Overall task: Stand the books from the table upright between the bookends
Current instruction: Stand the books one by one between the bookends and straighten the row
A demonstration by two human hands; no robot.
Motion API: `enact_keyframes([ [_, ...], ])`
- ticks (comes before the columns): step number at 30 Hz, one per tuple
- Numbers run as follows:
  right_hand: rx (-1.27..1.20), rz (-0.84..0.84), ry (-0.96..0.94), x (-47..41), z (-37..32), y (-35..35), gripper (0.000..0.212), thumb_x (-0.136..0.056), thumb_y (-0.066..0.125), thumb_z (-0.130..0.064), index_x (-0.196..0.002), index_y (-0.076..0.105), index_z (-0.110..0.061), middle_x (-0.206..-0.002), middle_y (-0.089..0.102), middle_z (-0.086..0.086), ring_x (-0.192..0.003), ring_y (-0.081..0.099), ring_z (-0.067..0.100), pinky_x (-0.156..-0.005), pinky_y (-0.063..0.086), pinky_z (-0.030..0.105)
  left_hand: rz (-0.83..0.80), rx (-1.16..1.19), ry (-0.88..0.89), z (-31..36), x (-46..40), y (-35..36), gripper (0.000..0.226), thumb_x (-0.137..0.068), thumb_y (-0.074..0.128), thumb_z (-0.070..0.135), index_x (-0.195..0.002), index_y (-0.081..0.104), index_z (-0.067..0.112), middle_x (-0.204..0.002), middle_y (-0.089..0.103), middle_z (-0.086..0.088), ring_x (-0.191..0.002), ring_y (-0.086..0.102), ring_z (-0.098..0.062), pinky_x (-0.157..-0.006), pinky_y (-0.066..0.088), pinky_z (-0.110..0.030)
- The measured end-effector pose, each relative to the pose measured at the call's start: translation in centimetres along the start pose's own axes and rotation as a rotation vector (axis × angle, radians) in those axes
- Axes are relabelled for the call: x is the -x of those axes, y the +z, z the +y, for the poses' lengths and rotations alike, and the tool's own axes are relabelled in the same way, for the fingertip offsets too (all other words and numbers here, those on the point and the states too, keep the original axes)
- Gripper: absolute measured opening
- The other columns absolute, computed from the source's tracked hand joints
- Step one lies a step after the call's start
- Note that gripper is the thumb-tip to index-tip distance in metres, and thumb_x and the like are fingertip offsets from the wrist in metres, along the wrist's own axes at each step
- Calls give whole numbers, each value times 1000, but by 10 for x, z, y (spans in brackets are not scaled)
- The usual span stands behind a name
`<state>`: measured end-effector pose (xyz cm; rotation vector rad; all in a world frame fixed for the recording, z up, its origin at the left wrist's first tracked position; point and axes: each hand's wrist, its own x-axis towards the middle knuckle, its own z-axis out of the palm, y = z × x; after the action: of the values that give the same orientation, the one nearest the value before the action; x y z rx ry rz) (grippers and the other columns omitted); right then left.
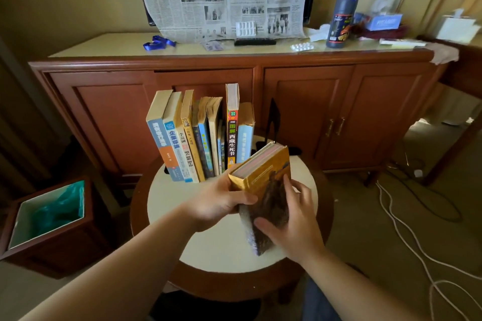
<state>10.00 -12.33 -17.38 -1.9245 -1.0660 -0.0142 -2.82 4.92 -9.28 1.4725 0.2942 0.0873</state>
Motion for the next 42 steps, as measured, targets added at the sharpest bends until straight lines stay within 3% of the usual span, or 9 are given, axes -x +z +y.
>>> enact_keyframes([
  [3,110,-45,11,14,1,3,135,-59,69,-93,-163,13,-29,-157,27,-1,-140,35,16,-112,40,32,-46,-63,-25,7,2,13,69,-86,78,19,-144,48,42,-138,66,4,-129,62,-17,-108,53,-43],
  [7,73,-47,143,19,-8,0,134,-60,75,-81,-163,2,-36,-127,35,-5,-111,47,11,-93,54,27,-117,-122,10,11,6,37,66,-97,70,14,-151,40,38,-141,62,1,-131,60,-15,-103,55,-33],
  [11,78,-54,196,19,-6,-9,117,-69,75,-64,-160,2,-48,-110,44,-11,-89,58,10,-72,59,25,-86,-230,13,10,5,45,76,-95,75,32,-158,34,44,-144,59,9,-133,56,-12,-108,50,-36],
  [15,18,-11,215,23,-4,-12,70,-77,78,-44,-140,48,-39,-106,61,-17,-93,67,10,-70,61,22,25,-244,5,0,5,40,73,-83,78,41,-147,44,52,-144,58,11,-134,54,-13,-113,45,-45],
  [18,-65,35,296,23,2,-11,47,-81,81,-31,-124,64,-21,-99,71,-13,-88,71,8,-70,63,25,139,-311,-24,-12,2,32,72,-81,81,40,-147,54,40,-138,63,7,-126,61,-13,-110,50,-47],
  [26,-149,50,391,1,5,-2,28,-85,82,-25,-105,62,-24,-102,72,-7,-69,66,-6,-50,49,8,419,-687,-77,-57,-29,-5,53,-85,85,35,-133,63,31,-122,66,14,-114,63,-4,-100,56,-32],
  [33,-108,99,333,-46,8,18,28,-82,82,-23,-107,70,-16,-95,74,-6,-75,70,4,-51,48,7,341,-1033,-136,-83,-61,-48,73,-83,82,49,-148,50,41,-158,41,11,-148,34,-15,-122,29,-35],
  [39,-109,127,443,-93,17,38,20,-72,78,-26,-83,63,-22,-70,70,-4,-55,69,17,-52,59,34,225,-1307,-160,-113,-77,-74,91,-78,51,86,-158,33,47,-171,18,10,-158,10,-18,-129,1,-46],
  [42,-144,151,491,-109,20,41,16,-75,77,-17,-81,62,-15,-68,68,-3,-48,64,2,-44,48,17,248,-1372,-89,-126,-73,-75,93,-76,36,89,-159,27,48,-172,16,11,-159,6,-16,-129,-5,-44],
])
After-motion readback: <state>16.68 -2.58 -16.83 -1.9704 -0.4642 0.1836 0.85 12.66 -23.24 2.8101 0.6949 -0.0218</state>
